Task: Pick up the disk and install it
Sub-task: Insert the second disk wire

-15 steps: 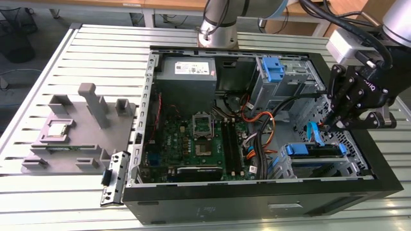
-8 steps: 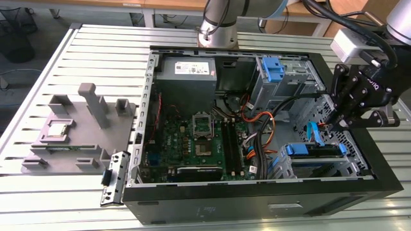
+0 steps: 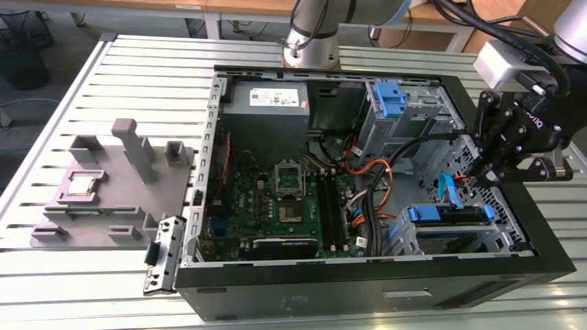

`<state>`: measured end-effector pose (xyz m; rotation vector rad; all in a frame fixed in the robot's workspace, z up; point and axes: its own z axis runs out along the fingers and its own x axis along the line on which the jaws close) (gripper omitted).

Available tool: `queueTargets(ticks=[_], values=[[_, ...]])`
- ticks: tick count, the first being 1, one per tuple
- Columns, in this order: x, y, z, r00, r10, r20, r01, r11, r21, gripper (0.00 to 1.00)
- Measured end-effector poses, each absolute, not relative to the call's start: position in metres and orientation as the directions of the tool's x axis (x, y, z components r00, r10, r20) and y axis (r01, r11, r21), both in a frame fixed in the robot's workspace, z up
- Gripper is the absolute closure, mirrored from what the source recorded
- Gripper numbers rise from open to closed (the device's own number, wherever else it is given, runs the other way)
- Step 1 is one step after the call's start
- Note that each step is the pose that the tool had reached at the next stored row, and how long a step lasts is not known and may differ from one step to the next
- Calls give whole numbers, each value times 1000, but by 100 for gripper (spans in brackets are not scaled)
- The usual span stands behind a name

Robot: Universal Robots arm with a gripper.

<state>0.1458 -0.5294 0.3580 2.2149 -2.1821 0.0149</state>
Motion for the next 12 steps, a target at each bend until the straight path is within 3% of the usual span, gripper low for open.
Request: queueTargets(ticks=[12], values=[[146, -529, 364, 15, -999, 30, -1000, -15, 16, 76]])
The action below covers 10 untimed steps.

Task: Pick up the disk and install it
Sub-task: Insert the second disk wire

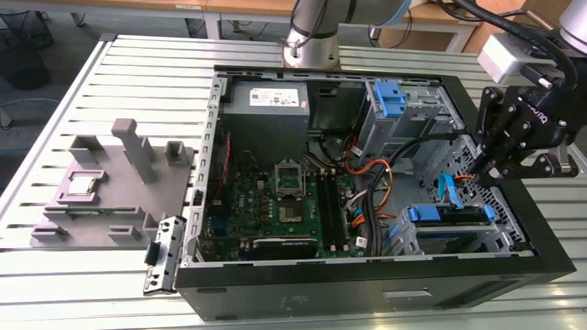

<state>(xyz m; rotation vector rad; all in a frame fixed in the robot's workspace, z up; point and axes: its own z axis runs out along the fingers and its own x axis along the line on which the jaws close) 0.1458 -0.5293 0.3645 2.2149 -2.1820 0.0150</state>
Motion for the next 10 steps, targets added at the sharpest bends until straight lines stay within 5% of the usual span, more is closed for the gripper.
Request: queueTargets(ticks=[10], values=[[146, -529, 367, 15, -999, 29, -1000, -15, 16, 76]])
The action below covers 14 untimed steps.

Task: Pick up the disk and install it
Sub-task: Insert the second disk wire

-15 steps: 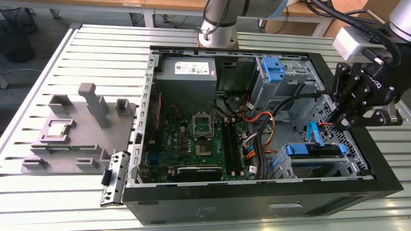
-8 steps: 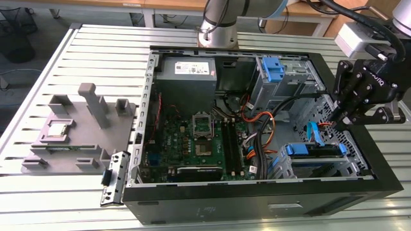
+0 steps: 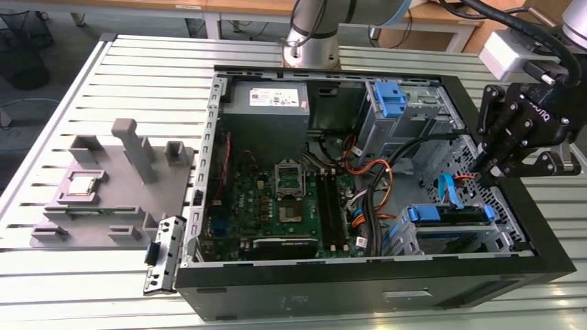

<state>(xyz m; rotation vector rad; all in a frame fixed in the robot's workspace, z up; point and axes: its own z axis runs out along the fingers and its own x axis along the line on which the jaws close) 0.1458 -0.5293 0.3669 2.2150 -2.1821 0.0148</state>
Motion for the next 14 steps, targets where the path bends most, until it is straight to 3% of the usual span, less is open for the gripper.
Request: queueTargets(ticks=[14], values=[[156, -529, 366, 15, -999, 29, -1000, -15, 16, 76]])
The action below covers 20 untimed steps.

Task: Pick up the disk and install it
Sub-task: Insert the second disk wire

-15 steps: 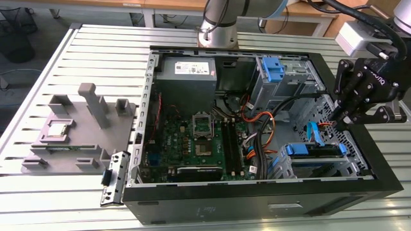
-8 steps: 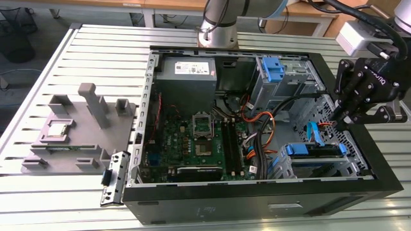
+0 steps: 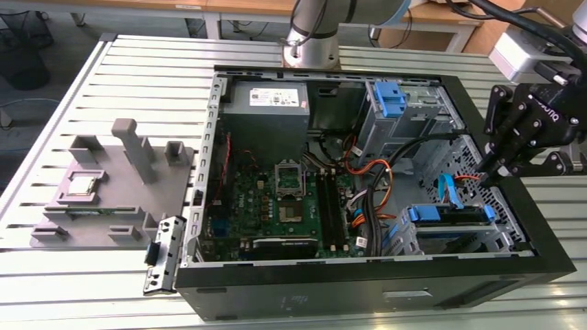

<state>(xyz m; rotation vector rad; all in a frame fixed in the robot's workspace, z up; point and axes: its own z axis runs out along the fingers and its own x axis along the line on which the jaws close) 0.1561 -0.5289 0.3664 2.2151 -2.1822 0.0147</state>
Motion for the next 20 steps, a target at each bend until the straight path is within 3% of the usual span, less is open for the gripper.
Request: queueTargets(ticks=[20], values=[[168, -521, 356, 15, -999, 30, -1000, -15, 16, 76]])
